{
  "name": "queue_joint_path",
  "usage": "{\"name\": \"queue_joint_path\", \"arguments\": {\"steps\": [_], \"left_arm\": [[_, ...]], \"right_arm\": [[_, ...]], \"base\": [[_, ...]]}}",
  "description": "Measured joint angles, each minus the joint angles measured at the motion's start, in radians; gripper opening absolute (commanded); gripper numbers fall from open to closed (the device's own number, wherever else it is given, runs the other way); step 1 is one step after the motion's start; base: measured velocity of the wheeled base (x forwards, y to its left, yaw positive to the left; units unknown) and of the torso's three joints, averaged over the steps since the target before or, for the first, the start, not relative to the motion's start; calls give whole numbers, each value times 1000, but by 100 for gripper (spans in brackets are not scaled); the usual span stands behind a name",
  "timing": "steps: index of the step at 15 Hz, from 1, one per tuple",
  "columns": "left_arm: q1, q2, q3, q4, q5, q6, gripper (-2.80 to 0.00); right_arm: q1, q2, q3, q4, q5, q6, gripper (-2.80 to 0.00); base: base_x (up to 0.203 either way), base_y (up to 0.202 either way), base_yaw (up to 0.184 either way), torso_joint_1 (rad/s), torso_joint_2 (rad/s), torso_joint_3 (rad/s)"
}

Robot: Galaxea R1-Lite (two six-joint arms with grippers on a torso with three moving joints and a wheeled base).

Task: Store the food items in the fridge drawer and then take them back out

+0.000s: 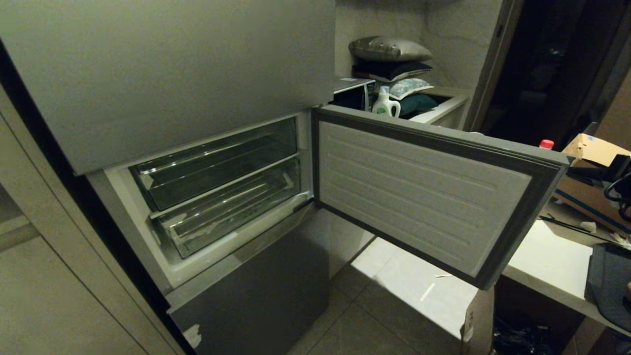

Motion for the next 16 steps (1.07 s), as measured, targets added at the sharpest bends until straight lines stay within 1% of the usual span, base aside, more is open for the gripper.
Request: {"name": "queue_joint_path", "arguments": {"steps": [3, 6, 8, 11, 14, 16], "left_arm": [[0, 0, 0, 0, 0, 0, -280], [0, 0, 0, 0, 0, 0, -280], [0, 0, 0, 0, 0, 0, -280], [0, 0, 0, 0, 0, 0, -280], [0, 0, 0, 0, 0, 0, -280], [0, 0, 0, 0, 0, 0, -280]], "right_arm": [[0, 2, 13, 5, 51, 2, -280], [0, -34, 55, 6, 64, 3, -280], [0, -84, 110, 6, 71, 2, -280], [2, -189, 229, 5, 116, 1, -280], [40, -261, 298, 4, 130, 0, -280], [83, -299, 337, 5, 130, 0, -280]], "base": [[0, 0, 0, 0, 0, 0], [0, 0, 0, 0, 0, 0], [0, 0, 0, 0, 0, 0], [0, 0, 0, 0, 0, 0], [0, 0, 0, 0, 0, 0], [0, 0, 0, 0, 0, 0]]}}
